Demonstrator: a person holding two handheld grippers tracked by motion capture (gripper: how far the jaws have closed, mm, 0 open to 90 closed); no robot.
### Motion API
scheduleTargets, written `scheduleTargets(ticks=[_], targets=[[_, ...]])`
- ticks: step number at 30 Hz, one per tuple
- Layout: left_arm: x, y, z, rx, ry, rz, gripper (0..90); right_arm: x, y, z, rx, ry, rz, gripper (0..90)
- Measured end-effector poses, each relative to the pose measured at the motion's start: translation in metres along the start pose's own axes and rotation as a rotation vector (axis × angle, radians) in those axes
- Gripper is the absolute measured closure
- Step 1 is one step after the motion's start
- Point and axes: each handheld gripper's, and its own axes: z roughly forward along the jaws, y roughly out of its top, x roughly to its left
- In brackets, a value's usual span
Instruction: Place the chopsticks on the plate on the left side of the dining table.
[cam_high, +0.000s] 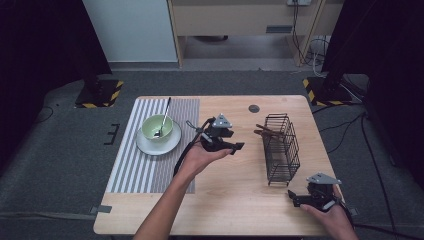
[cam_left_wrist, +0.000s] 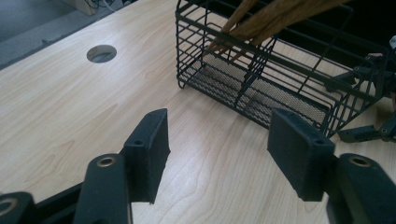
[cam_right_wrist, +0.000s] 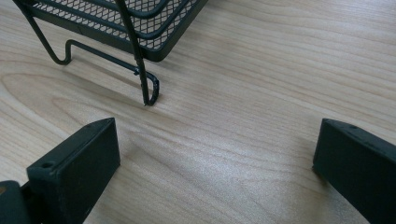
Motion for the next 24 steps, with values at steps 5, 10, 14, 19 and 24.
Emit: scheduleTargets(ticks=[5,10,14,19,24], targets=[[0.0,0.006,-0.002,-0.019,-0.004,0.009,43.8,0.0,0.0,0.0,0.0,0.0,0.0,0.7],[-0.001,0.015,-0.005,-0.026,-0.008,0.028,47.8,0.0,0.0,0.0,0.0,0.0,0.0,0.7],[0.001,0.02,-0.007,-0.034,-0.004,0.034,52.9,0.0,0.0,0.0,0.001,0.0,0.002,0.7],[0.005,0.028,-0.013,-0.068,-0.012,0.025,59.8,0.0,0.0,0.0,0.001,-0.001,0.003,0.7],[0.003,0.043,-0.021,-0.078,-0.032,0.052,64.3,0.0,0.0,0.0,0.0,-0.002,0.003,0.7]])
